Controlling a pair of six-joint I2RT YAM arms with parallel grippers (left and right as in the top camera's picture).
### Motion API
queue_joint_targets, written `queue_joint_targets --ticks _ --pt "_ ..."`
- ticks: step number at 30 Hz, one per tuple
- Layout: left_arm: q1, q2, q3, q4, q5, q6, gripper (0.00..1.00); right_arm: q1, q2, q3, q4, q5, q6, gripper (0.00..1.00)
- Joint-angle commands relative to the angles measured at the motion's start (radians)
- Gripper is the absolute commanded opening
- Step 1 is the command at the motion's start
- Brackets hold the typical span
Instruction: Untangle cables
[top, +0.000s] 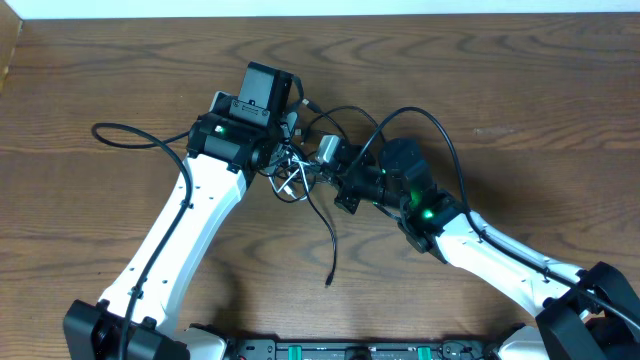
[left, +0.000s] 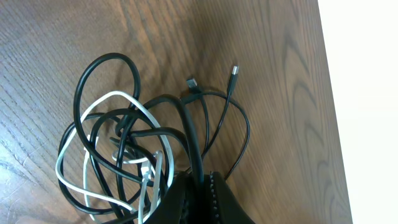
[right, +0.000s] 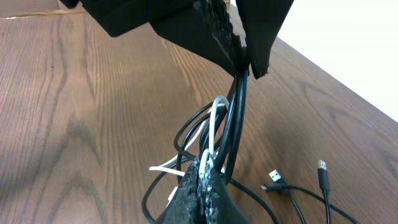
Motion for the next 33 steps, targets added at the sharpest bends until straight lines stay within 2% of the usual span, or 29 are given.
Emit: queue_joint_targets --ticks 1,13,20,25,33 --pt "0.0 -0.009 0.009 -0.007 -0.023 -0.001 0.08 0.006 -0.024 0.006 0.003 -0.018 0.005 0.01" --pt "-0.012 -0.009 0.009 -0.001 0.082 -0.002 0.08 0.007 -0.02 0.006 -0.046 0.032 -0.027 0.01" --pt "-0.047 -0.009 0.009 0.014 0.082 -0.002 0.07 0.009 -0.02 0.006 -0.03 0.032 -0.026 0.01" --pt "-0.056 -0.009 0.009 0.021 0.065 -0.002 0.07 0.016 -0.02 0.006 0.0 0.002 -0.025 0.01" --pt "-0.056 -0.009 0.009 0.021 -0.043 -0.002 0.08 0.02 -0.025 0.006 0.01 -0.021 -0.018 0.01"
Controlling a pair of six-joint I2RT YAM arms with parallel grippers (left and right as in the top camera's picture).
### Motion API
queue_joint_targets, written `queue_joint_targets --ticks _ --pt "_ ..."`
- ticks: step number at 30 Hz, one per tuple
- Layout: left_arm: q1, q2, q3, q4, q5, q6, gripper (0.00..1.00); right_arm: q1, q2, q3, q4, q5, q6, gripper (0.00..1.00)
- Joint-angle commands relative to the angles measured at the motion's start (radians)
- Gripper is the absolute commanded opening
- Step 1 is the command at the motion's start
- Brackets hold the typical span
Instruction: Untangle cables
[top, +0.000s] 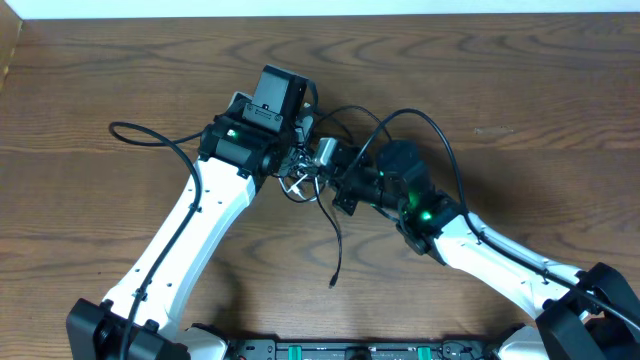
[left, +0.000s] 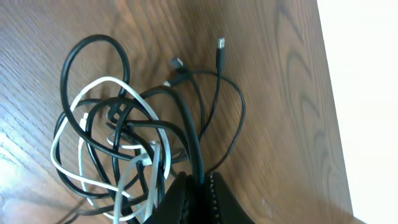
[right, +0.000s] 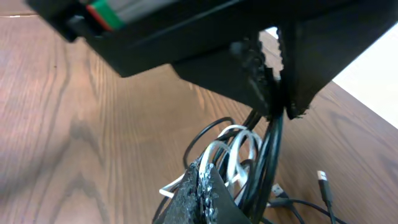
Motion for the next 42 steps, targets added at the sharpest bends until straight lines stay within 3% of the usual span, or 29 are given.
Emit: queue_joint_targets --ticks 1,10,20,30,35,38,42 --pt "0.0 -0.009 0.009 -0.002 -0.099 -0.001 0.07 0.006 -0.026 0.006 0.003 -0.025 -0.004 0.01" --pt "0.001 -0.009 0.009 -0.016 -0.299 0.0 0.08 0.005 -0.084 0.006 -0.028 -0.035 -0.005 0.01" --pt "0.063 -0.009 0.009 -0.044 -0.318 -0.001 0.08 -0.007 -0.116 0.006 -0.145 -0.011 -0.005 0.01" --pt "0.09 -0.009 0.009 -0.065 -0.28 -0.001 0.08 -0.013 -0.116 0.006 -0.32 0.163 -0.005 0.02" --pt "0.09 -0.009 0.009 -0.065 -0.217 0.0 0.08 -0.013 -0.116 0.006 -0.383 0.269 -0.004 0.3" --pt "0.09 -0.009 0.009 -0.062 -0.175 0.008 0.08 -0.013 -0.116 0.006 -0.38 0.272 -0.004 0.66" --pt "0.09 -0.009 0.009 -0.046 -0.109 0.079 0.08 -0.013 -0.116 0.006 -0.375 0.272 -0.004 0.8"
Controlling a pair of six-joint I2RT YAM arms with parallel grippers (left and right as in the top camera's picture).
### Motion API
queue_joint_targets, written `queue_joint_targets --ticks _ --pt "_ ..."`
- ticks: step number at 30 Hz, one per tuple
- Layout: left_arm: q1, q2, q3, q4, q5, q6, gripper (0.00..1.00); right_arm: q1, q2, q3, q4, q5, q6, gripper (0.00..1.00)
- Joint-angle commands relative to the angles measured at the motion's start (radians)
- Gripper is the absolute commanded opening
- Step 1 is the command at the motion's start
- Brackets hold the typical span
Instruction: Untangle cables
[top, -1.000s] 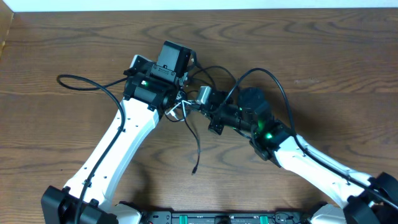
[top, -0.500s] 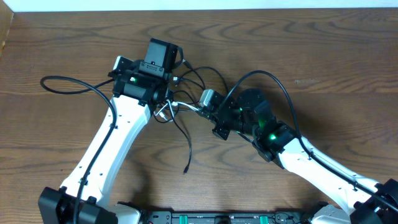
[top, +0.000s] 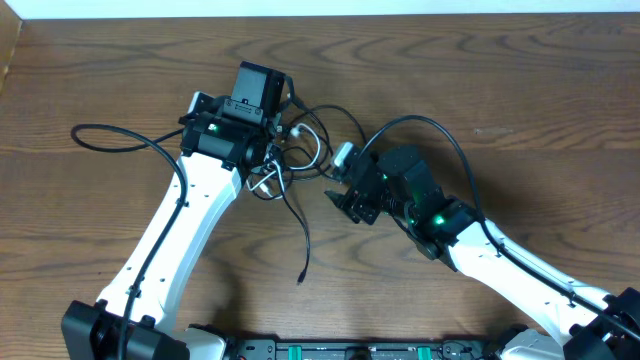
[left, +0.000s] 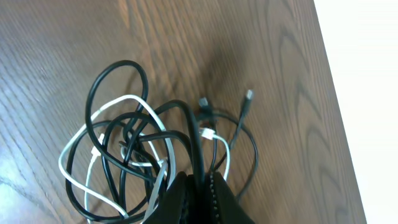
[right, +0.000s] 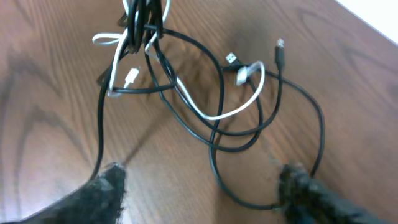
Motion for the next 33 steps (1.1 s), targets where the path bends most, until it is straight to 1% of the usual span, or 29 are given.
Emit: queue_joint_targets --ticks 1,7,9,11,13,15,16,17,20,23,25,28,30,33 --pt "0.004 -0.01 0.009 0.018 0.089 0.096 0.08 -0.004 -0.015 0.006 0.002 0.023 -0.002 0.81" --pt "0.005 -0.01 0.009 0.103 0.318 0.403 0.08 -0.004 -0.015 0.006 0.005 0.023 0.002 0.81" --pt "0.005 -0.01 0.009 0.123 0.394 0.52 0.08 -0.005 -0.015 0.006 0.021 0.022 0.031 0.82" --pt "0.005 -0.011 0.01 0.138 0.468 0.596 0.08 -0.004 -0.015 0.006 0.063 -0.005 0.072 0.84" --pt "0.005 -0.011 0.011 0.143 0.52 0.62 0.08 -0.004 -0.015 0.006 0.103 -0.045 0.081 0.87" --pt "0.005 -0.011 0.014 0.149 0.572 0.647 0.07 -0.004 -0.015 0.006 0.131 -0.07 0.081 0.87" --pt "0.005 -0.011 0.016 0.153 0.597 0.666 0.08 -0.004 -0.015 0.006 0.14 -0.071 0.086 0.87" --pt "0.005 -0.011 0.023 0.155 0.641 0.717 0.08 -0.005 -0.015 0.006 0.142 -0.071 0.088 0.85" --pt "0.009 -0.016 0.027 0.154 0.67 0.801 0.08 -0.009 -0.016 0.006 0.142 -0.071 0.099 0.82" --pt "0.032 -0.032 0.027 0.12 0.686 0.885 0.08 -0.028 -0.027 0.006 0.154 -0.07 0.177 0.83" --pt "0.069 -0.05 0.027 0.093 0.751 0.94 0.08 -0.053 -0.043 0.006 0.167 -0.07 0.249 0.84" --pt "0.144 -0.081 0.027 0.067 0.873 0.996 0.08 -0.098 -0.065 0.006 0.17 -0.069 0.322 0.86" --pt "0.195 -0.098 0.027 0.055 0.939 1.012 0.08 -0.132 -0.072 0.006 0.169 -0.063 0.375 0.89" --pt "0.26 -0.117 0.027 0.053 1.05 1.022 0.08 -0.162 -0.072 0.006 0.174 -0.075 0.449 0.99"
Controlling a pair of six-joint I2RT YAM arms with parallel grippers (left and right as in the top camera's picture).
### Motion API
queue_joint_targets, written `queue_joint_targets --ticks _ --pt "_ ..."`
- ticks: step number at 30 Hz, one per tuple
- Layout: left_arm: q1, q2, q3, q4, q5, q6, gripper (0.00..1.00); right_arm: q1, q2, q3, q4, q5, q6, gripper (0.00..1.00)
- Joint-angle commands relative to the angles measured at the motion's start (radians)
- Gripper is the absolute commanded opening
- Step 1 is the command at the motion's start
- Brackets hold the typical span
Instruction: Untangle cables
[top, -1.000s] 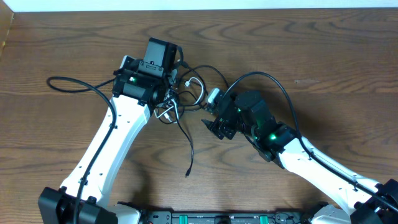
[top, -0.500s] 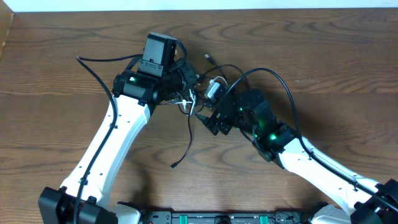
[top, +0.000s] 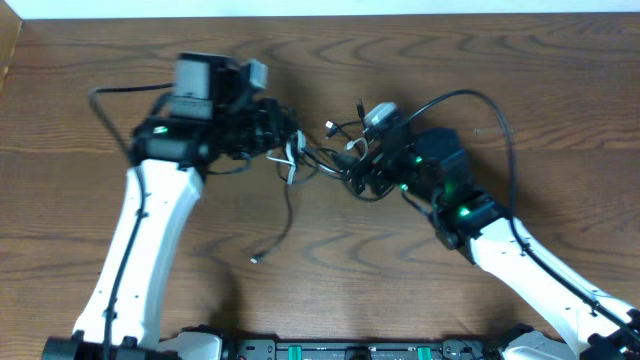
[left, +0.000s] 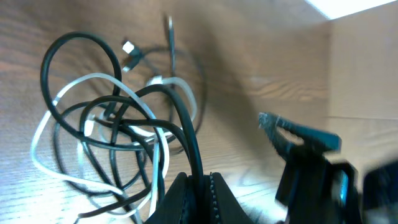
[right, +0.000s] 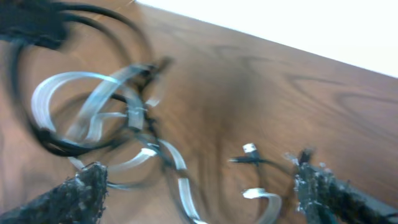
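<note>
A tangle of black and white cables (top: 322, 152) lies mid-table, between my two arms. My left gripper (left: 200, 191) is shut on a thick black cable (left: 186, 127), and loops of it and of a white cable (left: 45, 134) hang below the jaws. In the overhead view the left gripper (top: 274, 130) sits at the tangle's left end. My right gripper (right: 202, 190) is open just above the table, with white loops (right: 102, 93) and loose plugs (right: 250, 149) ahead of it. From overhead the right gripper (top: 356, 166) is at the tangle's right end. One black tail (top: 272, 235) trails toward the front.
The wooden table (top: 560, 60) ends at a white strip along the far side. The right arm's own black lead (top: 478, 97) arches above its wrist, and the left arm's lead (top: 108, 92) loops out at the far left.
My left gripper, still shut on the black cable, has moved left and turned. The open right gripper now sits farther back and right, at the tangle's right end. The tangle is more spread out.
At first both grippers were shut on the bundle, close together, and stayed so a second later. Then the right gripper was open and apart from the bundle. Now the left holds the bundle farther left and the open right is low over the loose plugs.
</note>
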Motion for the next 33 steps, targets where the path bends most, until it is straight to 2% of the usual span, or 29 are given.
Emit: queue_joint_targets --ticks 1,5,14,25,33 --pt "0.079 -0.051 0.027 0.0 0.246 0.081 0.08 -0.032 -0.013 0.006 0.003 -0.032 0.157 0.99" --pt "0.112 -0.056 0.027 -0.002 0.434 0.143 0.08 -0.029 -0.013 0.006 0.001 -0.127 0.162 0.99" --pt "0.113 -0.056 0.027 0.014 0.785 0.269 0.08 -0.029 -0.013 0.006 0.008 -0.126 0.141 0.99" --pt "0.113 -0.056 0.027 0.026 0.857 0.269 0.08 -0.029 -0.013 0.006 0.141 -0.249 0.135 0.99" --pt "0.113 -0.056 0.027 0.026 0.856 0.268 0.08 -0.027 -0.013 0.006 0.214 -0.293 0.147 0.99"
